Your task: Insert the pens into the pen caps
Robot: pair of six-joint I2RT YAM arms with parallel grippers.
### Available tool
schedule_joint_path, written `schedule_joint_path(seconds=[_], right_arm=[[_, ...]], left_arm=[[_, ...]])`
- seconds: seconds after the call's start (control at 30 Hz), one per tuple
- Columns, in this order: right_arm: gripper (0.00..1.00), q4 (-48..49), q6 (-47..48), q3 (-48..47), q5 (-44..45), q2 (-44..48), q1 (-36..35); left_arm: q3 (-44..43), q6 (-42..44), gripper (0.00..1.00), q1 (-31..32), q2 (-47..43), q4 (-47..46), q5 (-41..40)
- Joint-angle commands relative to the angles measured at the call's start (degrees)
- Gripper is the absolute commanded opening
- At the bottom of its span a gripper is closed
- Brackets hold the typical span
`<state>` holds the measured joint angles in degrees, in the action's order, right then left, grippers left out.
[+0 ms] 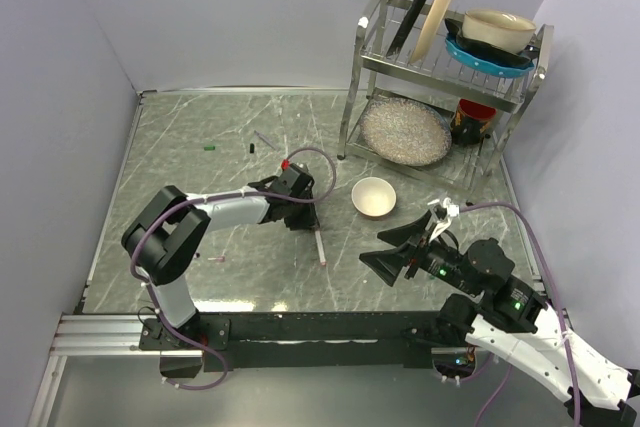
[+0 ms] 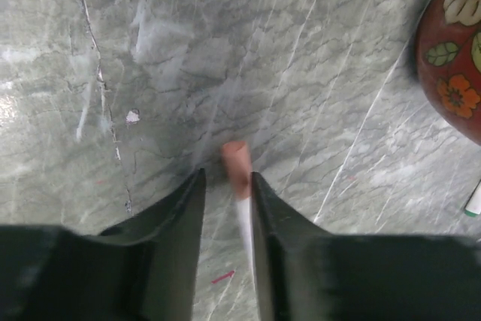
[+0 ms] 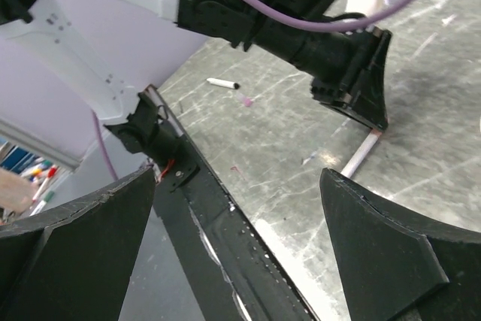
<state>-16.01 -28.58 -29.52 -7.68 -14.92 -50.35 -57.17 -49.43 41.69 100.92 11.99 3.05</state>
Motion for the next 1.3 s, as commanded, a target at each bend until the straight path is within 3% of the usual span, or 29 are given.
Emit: schedule_joint_path(seconds=[0.0, 0.2, 0.4, 0.53, 0.67, 0.73, 0.97, 1.27], right_arm=[[0.98, -1.92, -1.30, -1.86, 4.60, -0.37, 0.07], [0.98, -2.97, -3.41, -1.24, 6.09, -0.46, 0.07], [0.97, -4.47, -5.70, -0.98, 8.74, -1.95, 0.07], [0.97, -3.94, -6.75, 0.60, 10.40, -3.71, 0.07], [0.97, -4.38, -7.81, 1.22, 14.44, -6.26, 0.07], [0.96, -5.78, -7.98, 0.87, 16.46, -8.89, 0.07], [0.96, -19.66, -17.29, -4.14, 37.10, -21.46, 1.82], [0.93, -24.07, -23.10, -4.24, 36.16, -27.97, 16.84]], left_arm=[[-2.07, 0.03, 0.40, -0.38, -0.98, 3.21, -1.29], [-3.30, -0.49, 0.48, -0.56, -7.47, 7.43, -3.22], [-2.08, -3.48, 0.60, -3.27, -18.81, 14.28, -11.82], [1.35, -5.06, 0.85, -8.28, -25.41, 17.10, -11.76], [6.79, -5.76, 0.99, -14.44, -32.08, 18.68, -8.68], [8.99, -5.85, 1.00, -16.99, -34.73, 18.42, -8.67], [12.25, -2.17, 0.99, -19.98, -45.89, 21.50, -11.05], [13.39, 6.89, 0.99, -20.07, -54.24, 18.77, -6.65]])
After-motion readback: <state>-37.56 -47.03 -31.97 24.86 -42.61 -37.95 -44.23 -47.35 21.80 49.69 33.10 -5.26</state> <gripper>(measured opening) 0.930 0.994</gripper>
